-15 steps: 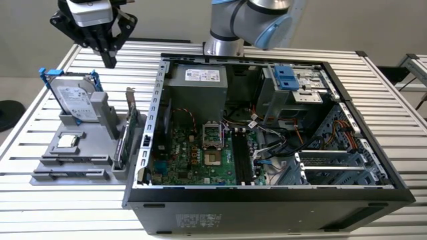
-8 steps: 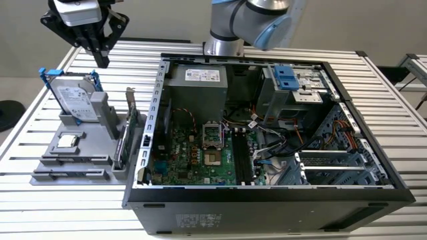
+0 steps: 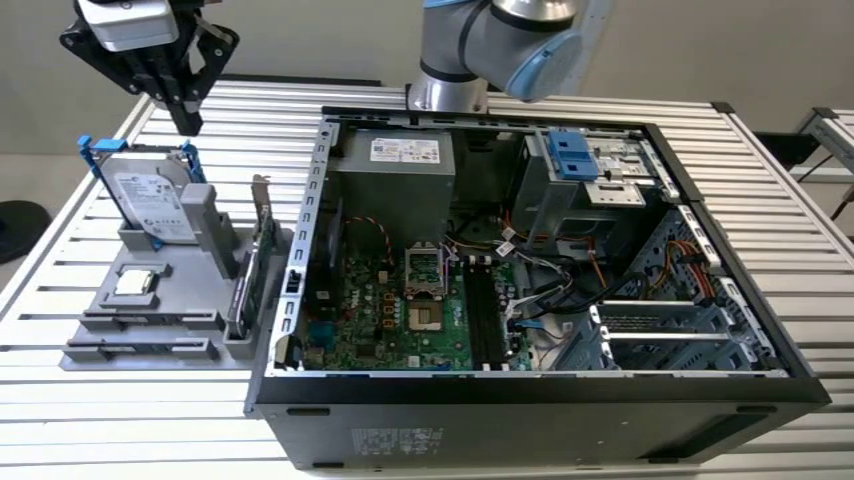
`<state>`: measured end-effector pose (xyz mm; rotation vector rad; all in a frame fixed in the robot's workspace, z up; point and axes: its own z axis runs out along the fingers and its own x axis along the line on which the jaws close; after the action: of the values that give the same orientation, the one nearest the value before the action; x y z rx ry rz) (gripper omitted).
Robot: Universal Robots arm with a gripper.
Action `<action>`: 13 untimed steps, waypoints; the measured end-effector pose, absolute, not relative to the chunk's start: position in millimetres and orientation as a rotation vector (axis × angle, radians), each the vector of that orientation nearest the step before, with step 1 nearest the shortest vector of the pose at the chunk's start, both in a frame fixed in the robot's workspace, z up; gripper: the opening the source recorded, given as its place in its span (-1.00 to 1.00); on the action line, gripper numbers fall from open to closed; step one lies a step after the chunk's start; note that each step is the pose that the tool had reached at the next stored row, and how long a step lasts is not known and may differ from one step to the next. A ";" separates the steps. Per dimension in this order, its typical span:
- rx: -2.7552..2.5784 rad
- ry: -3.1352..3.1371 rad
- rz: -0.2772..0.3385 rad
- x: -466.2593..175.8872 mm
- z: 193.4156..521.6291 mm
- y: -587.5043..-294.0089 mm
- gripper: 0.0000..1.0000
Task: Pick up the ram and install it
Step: 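Reach for the ram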
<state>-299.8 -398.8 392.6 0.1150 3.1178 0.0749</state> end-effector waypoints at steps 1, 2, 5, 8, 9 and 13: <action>0.115 3.118 0.075 -301.1 392.6 -398.8 -1.00; 0.115 3.118 0.075 -302.2 392.6 -398.8 -1.00; 0.115 3.118 0.075 -304.8 392.6 -398.8 -1.00; 0.115 3.118 0.075 -307.6 392.6 -398.8 -1.00; 0.115 3.118 0.075 -308.4 392.6 -398.8 -1.00; 0.115 3.118 0.075 -313.1 392.6 -398.8 -1.00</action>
<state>-313.1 -398.8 392.6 0.1151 3.1178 0.0749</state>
